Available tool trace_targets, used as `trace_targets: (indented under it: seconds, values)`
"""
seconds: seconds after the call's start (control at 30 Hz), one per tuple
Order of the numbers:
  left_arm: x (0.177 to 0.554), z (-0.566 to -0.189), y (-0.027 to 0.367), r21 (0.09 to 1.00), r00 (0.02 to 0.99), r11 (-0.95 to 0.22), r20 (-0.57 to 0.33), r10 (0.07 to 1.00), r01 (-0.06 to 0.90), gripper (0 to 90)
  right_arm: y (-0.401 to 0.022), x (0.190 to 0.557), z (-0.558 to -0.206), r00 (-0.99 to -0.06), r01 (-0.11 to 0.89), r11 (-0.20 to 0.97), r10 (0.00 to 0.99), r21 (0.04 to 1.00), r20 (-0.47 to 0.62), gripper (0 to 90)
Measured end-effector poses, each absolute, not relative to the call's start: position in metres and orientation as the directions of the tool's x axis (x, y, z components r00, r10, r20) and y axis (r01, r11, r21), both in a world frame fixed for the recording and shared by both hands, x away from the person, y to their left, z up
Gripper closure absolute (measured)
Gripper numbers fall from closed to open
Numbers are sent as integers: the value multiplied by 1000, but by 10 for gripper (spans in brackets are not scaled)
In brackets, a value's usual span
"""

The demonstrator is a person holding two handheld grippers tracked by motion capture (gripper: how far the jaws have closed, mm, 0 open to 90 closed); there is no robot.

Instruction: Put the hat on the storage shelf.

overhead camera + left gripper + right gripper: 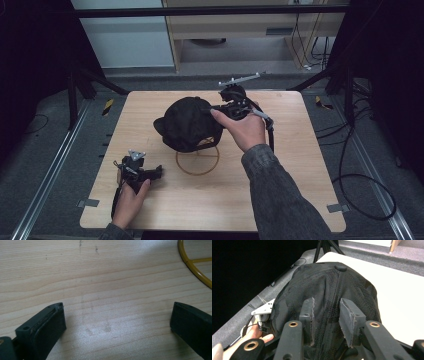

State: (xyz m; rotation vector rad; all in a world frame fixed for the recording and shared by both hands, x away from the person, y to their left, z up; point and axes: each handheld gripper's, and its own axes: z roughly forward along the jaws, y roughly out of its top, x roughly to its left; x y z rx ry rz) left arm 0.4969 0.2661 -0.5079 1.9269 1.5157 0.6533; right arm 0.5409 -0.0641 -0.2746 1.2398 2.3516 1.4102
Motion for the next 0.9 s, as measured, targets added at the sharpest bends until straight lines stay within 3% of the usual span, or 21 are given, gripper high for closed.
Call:
trace_targets:
  seconds: [0.9]
  values:
    - [497, -508, 266, 712, 229, -173, 18, 973, 680, 0, -91, 524, -266, -649, 566, 206, 708, 798, 278, 619]
